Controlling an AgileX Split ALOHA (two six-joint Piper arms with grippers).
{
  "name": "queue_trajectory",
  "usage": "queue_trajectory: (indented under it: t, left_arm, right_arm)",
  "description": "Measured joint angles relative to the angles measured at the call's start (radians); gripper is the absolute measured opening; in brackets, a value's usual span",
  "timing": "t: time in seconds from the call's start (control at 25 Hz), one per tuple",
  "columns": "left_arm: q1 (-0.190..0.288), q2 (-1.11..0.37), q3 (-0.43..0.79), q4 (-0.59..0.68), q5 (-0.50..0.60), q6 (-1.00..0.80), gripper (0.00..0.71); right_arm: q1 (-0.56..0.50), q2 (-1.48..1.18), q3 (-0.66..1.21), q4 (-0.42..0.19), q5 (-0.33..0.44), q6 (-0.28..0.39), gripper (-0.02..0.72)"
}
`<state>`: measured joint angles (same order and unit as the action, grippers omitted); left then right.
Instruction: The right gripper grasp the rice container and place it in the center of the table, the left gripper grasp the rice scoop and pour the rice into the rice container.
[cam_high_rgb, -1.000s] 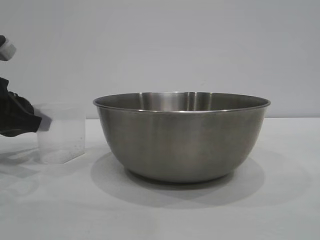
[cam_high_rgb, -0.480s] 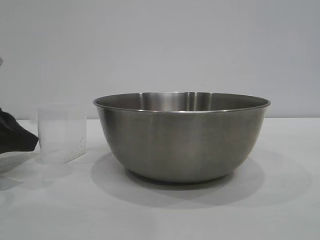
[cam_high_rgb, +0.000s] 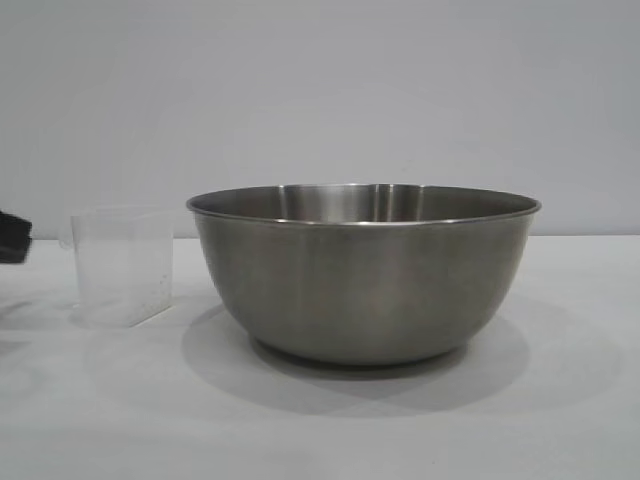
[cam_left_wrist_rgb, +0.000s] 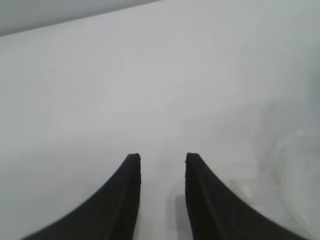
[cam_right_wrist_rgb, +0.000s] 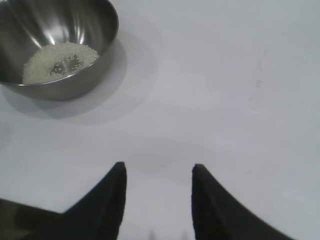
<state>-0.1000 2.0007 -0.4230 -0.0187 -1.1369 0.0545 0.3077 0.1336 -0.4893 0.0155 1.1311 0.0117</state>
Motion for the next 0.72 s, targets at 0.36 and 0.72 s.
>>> queue_trajectory:
  t: [0.36,0.72]
  left_arm:
    - [0.131,-0.127,0.0,0.122,0.0,-0.049,0.166]
    - [0.177,-0.326,0.0,0.299,0.019,-0.045,0.213]
  right_arm:
    - [0.0,0.0,0.0,0.0,0.0,0.0,0.3]
    - [0.0,0.0,0.0,0.0,0.0,0.0,0.3]
